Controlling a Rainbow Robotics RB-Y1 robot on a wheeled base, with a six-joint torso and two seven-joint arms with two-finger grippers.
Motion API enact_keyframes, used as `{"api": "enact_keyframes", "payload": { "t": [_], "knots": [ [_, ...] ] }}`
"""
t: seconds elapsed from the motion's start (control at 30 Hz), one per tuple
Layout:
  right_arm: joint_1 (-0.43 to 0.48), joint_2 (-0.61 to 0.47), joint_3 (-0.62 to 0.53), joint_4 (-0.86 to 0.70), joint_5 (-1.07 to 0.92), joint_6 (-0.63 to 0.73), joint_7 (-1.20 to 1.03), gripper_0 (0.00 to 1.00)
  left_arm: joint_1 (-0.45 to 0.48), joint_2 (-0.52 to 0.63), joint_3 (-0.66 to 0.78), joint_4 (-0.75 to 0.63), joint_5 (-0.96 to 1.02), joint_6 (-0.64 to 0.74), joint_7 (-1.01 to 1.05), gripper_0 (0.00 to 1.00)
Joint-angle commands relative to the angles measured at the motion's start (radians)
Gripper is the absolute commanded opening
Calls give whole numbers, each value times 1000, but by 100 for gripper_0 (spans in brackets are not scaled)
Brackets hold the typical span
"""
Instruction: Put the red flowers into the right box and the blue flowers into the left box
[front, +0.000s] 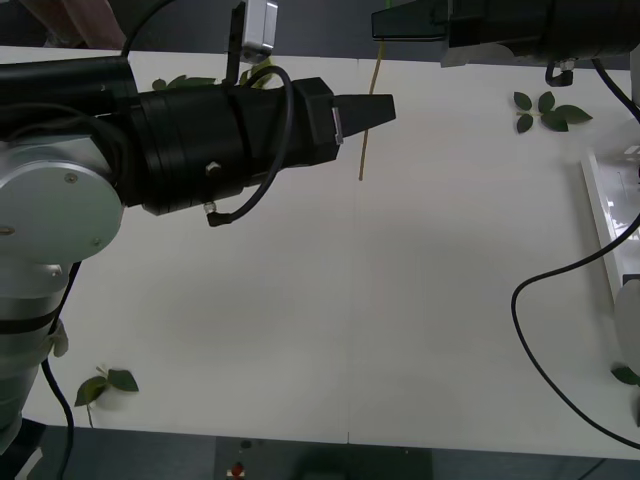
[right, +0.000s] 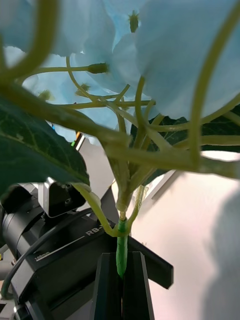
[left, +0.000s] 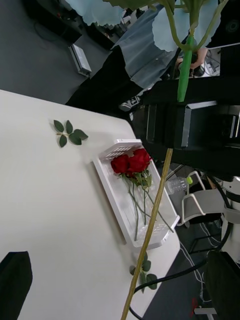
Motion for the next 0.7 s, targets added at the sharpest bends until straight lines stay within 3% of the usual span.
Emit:
{"api": "enact_keyframes", "payload": {
  "t": [0.03,0.07,0.1,0.13,0.17,0.2,0.7],
  "knots": [
    [-32,-15,-6,-18,-15,-4,-25,0,-58,7,-14,16,-13,-27,31,99],
    [-32,-15,-6,-18,-15,-4,-25,0,-61,7,-15,16,-15,-27,31,86],
    [-32,-15,-6,-18,-15,-4,-25,0,-64,7,-19,17,-16,-27,31,62],
    [-32,-15,-6,-18,-15,-4,-25,0,-65,7,-20,17,-18,-27,33,30],
    [-32,-15,-6,-18,-15,-4,-25,0,-67,7,-22,17,-16,-27,35,8],
    [-32,-15,-6,-18,-15,-4,-25,0,-68,7,-26,22,-15,-27,36,0],
    [-32,-15,-6,-18,-15,-4,-25,0,-73,7,-35,31,-29,-30,45,0]
  ]
}}
